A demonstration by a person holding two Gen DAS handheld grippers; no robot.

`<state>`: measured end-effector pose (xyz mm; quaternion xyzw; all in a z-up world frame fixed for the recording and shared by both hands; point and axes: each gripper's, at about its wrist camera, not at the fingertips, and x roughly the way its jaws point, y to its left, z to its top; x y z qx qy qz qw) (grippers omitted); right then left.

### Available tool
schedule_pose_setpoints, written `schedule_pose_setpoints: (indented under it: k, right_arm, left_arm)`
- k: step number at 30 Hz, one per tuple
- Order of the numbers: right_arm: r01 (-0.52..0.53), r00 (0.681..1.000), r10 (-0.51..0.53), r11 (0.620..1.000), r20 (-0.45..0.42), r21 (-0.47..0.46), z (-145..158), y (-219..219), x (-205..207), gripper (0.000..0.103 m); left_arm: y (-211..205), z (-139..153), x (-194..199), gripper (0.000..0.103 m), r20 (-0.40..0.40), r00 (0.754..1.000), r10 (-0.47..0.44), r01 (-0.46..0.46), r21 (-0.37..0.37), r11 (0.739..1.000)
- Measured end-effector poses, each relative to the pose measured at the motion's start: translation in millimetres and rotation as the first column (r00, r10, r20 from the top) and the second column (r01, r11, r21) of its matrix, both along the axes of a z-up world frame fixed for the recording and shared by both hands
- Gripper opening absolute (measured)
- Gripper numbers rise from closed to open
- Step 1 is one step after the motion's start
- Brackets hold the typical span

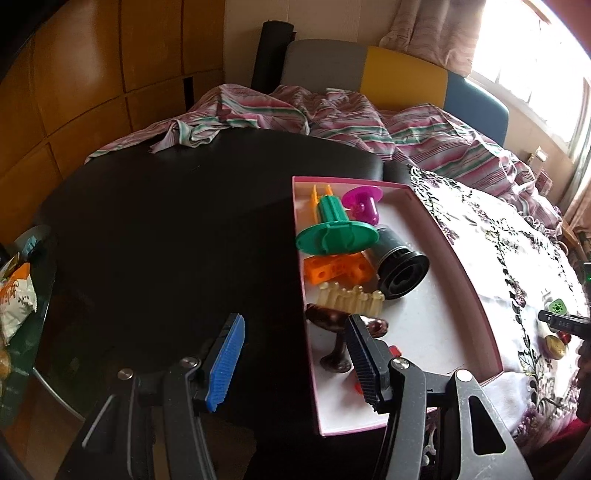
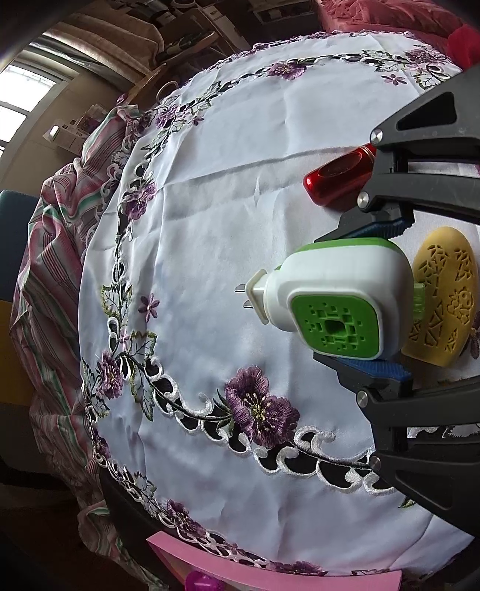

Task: Organize rigid objects
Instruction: 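Carry the green-white plug device into the pink tray with the right tool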

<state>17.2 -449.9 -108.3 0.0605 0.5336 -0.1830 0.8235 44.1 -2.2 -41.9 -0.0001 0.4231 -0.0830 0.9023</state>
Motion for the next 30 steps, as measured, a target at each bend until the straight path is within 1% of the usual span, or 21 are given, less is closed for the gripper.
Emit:
schedule_pose_setpoints:
  k: [4,7,8,12,16,18,21,26,28,30]
  right_arm:
    - [-0.029,0.999,0.028,0.999,0.033,0.028,5.1,5.9,0.7,0.052]
    - [-0.059,0.995,0.051,0.995,0.088,0.085,15.1,12.6,1.7,0.052]
    - [-0.074,0.992,0.065,0.993,0.106,0.087,19.3,17.1,2.4,0.052]
    - [-0.140,0.980,0.123,0.985,0.157,0.101,33.5,43.8,7.2,0.052]
    - [-0.235,0.955,0.210,0.966,0.210,0.107,48.4,85.7,13.6,0.052]
    - [-0.284,0.938,0.251,0.952,0.240,0.113,55.7,106.9,16.4,0.052]
    - [-0.365,0.904,0.316,0.921,0.289,0.137,65.5,140.9,20.3,0.052]
    - [-0.521,0.824,0.447,0.839,0.348,0.156,74.9,202.3,22.9,0.052]
    - [-0.572,0.795,0.494,0.804,0.352,0.162,73.3,224.8,24.4,0.052]
    - [-0.606,0.776,0.532,0.777,0.339,0.168,67.1,245.4,27.6,0.052]
  left_arm:
    - [4.8,-1.5,-1.8,0.058,-0.003,1.000,0.013,-0.013,0.002,1.000]
    - [6.8,-0.1,-3.5,0.058,0.003,1.000,0.018,-0.018,0.006,1.000]
    - [7.7,0.8,-3.8,0.058,0.006,1.000,0.019,-0.019,0.004,1.000]
    - [11.1,4.2,-4.7,0.058,0.018,0.999,0.030,-0.030,0.004,1.000]
    - [15.1,6.1,-4.5,0.058,0.024,0.999,0.048,-0.048,0.001,0.999]
    - [17.4,5.9,-3.4,0.058,0.020,0.998,0.053,-0.053,0.000,0.999]
    - [20.8,6.2,-2.7,0.058,0.020,0.998,0.060,-0.060,0.002,0.998]
    - [25.7,5.9,-2.3,0.058,0.019,0.997,0.073,-0.072,-0.002,0.997]
    - [27.3,6.4,-2.9,0.058,0.021,0.997,0.077,-0.077,-0.003,0.997]
    - [28.7,6.6,-3.3,0.058,0.021,0.997,0.080,-0.080,-0.005,0.997]
